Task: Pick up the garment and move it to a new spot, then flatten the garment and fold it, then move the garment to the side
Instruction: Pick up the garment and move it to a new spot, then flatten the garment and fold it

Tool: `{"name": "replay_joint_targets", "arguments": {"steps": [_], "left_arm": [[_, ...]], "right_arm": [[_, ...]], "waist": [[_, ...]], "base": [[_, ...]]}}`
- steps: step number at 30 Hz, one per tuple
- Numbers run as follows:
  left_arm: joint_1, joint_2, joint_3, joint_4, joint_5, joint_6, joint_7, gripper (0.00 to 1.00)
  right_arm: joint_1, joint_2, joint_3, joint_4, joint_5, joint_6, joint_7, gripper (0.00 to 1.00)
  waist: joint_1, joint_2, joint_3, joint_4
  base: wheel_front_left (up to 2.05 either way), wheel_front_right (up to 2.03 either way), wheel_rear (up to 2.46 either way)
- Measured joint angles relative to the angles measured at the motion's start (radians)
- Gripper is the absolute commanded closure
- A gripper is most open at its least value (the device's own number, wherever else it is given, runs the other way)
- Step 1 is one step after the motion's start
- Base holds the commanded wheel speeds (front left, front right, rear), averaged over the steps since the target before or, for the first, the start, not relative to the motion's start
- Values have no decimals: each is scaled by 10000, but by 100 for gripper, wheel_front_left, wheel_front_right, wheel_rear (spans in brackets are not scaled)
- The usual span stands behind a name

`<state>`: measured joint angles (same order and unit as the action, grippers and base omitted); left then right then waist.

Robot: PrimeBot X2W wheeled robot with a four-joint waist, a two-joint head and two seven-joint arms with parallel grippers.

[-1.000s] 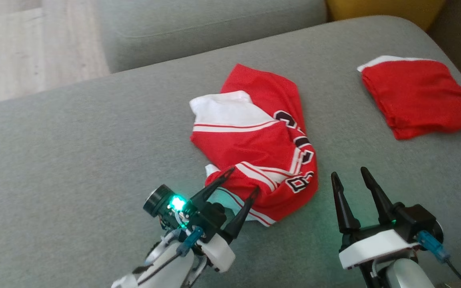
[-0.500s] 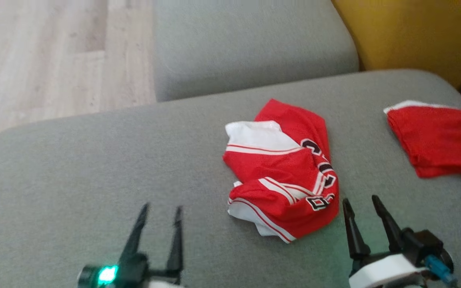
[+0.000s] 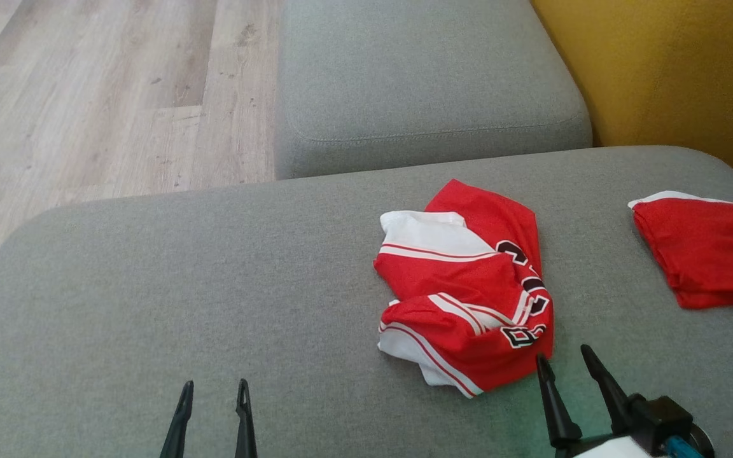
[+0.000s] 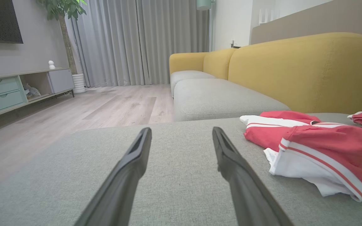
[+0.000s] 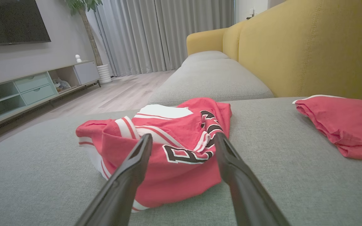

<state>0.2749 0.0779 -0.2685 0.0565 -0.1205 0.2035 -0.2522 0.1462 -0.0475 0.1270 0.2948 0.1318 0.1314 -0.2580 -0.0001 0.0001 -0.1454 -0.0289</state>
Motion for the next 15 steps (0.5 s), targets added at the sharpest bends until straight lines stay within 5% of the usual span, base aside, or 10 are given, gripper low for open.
{"name": "replay_joint_targets", "arguments": {"steps": [15], "left_arm": [[7,-140,151,-50,178,-453,0,0]], "right_arm": [[70,4,56,6,-2,0,0,0]], "waist": [[2,0,92,-3]], "base": [[0,0,0]]}}
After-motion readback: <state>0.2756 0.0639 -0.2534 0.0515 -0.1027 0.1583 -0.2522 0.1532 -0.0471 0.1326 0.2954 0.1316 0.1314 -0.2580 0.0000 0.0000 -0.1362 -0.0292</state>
